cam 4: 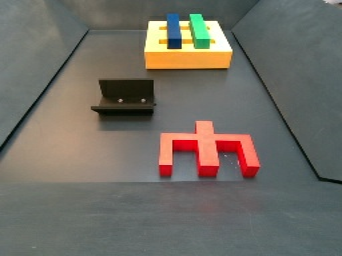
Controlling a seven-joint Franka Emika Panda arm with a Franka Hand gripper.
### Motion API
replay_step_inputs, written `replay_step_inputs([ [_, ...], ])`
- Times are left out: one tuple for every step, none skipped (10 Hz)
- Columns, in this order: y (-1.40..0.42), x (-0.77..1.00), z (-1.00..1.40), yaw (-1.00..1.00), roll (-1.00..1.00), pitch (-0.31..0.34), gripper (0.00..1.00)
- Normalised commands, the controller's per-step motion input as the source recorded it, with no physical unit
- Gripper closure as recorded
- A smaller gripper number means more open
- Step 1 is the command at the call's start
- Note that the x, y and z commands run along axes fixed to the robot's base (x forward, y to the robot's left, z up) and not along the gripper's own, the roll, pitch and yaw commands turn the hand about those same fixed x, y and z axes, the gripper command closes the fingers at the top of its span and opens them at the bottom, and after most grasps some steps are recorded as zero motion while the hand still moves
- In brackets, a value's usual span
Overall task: Pick up the purple object. Move up. Place the purple object on the fixture. Regrasp the purple object. Move to above the board. Insert the purple object.
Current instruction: Move to above the board.
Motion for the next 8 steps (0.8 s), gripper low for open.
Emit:
replay_step_inputs([
  [-1.4, -0.86, 0.27, 0.08, -1.0, 0.113, 1.0],
  [-1.4, -0.87, 0.26, 0.08, -1.0, 0.114, 1.0],
  [-1.4, -0.93, 0.29, 0.1, -1.0, 0.097, 1.0],
  [-1.4, -0.94, 0.26, 0.1, -1.0, 0.093, 1.0],
  [-1.4, -0.93, 0.27, 0.11, -1.0, 0.081, 1.0],
  [-1.4, -0.96, 0.28, 0.12, -1.0, 0.071, 1.0],
  [-0.62, -0.46, 0.12, 0.13, -1.0, 0.055, 1.0],
  [-0.27, -0.24, 0.05, 0.13, -1.0, 0.044, 1.0],
])
